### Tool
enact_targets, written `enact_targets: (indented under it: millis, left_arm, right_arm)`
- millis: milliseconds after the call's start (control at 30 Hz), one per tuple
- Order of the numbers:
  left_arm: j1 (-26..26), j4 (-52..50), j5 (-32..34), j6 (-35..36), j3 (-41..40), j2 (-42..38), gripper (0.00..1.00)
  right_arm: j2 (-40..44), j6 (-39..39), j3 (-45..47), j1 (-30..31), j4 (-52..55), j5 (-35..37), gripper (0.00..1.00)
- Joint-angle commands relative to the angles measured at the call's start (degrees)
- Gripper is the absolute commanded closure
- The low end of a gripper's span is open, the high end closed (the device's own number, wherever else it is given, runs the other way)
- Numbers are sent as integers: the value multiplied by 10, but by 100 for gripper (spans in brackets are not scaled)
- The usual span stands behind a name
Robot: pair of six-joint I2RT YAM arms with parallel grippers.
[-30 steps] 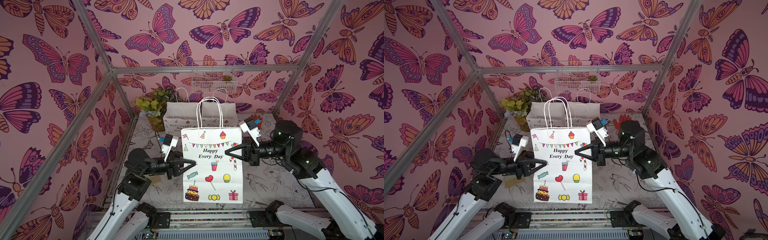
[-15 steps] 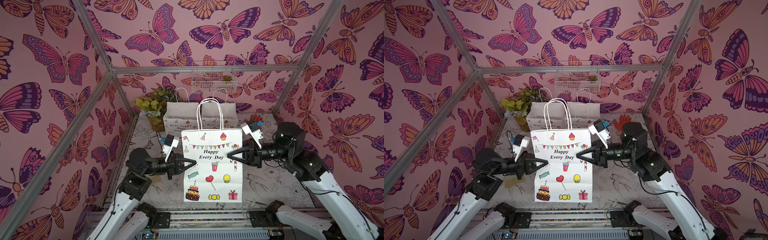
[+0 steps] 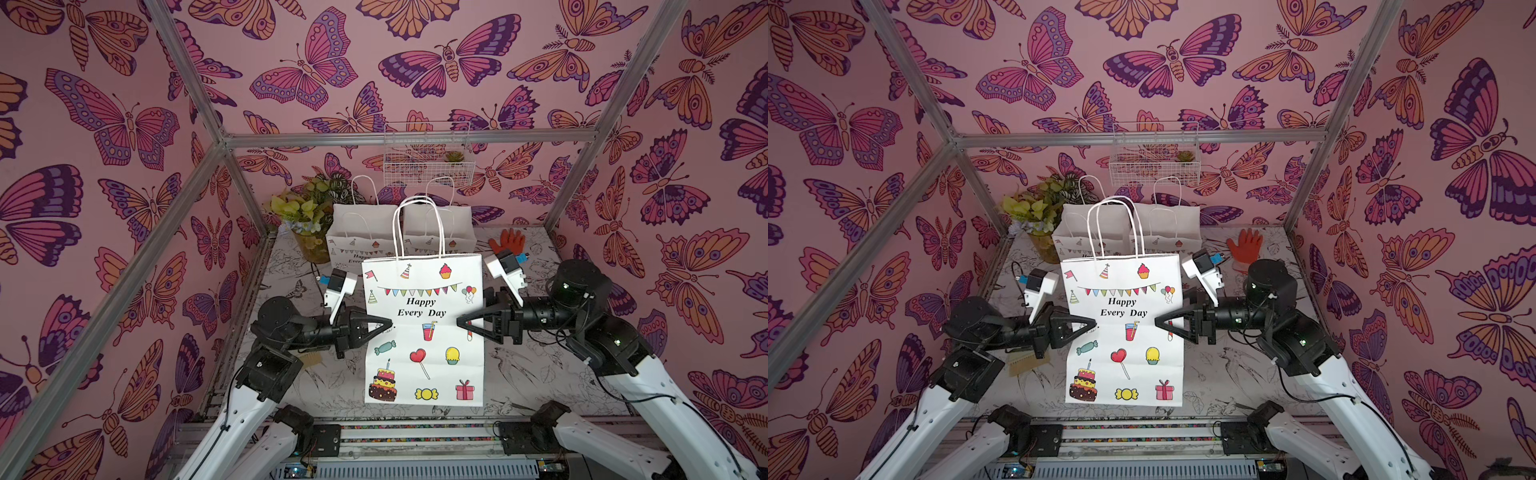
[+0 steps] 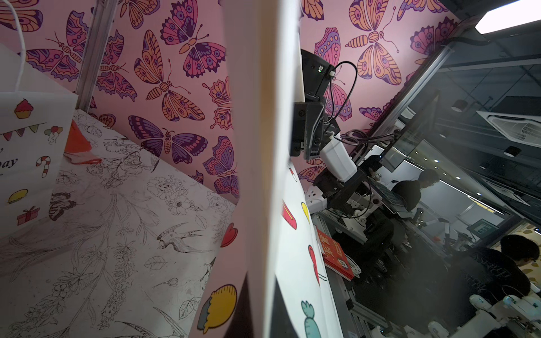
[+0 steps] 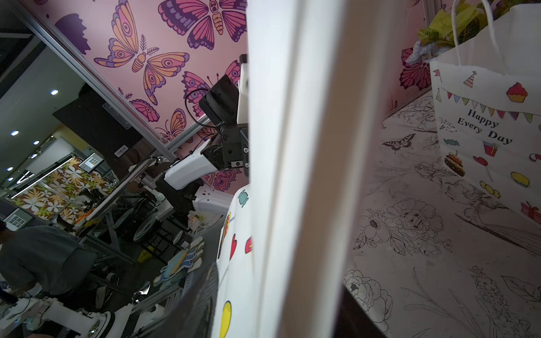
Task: Put away the paper bag
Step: Press the paper bag.
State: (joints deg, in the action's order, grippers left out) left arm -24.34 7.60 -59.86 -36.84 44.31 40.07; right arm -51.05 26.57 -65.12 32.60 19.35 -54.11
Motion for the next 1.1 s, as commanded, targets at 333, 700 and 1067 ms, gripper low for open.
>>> enact_targets:
  millis: [333, 700, 1067]
  left_arm:
    - [3, 15, 42, 9, 8, -8, 100]
    - [4, 10, 10, 9, 8, -3, 67]
    - [3, 15, -36, 7, 4, 10, 38]
  right_arm:
    - [2, 43, 21, 2, -55, 2, 90]
    - [-4, -13, -25, 1, 23, 15, 100]
    - [-37, -30, -76, -6, 33, 0, 100]
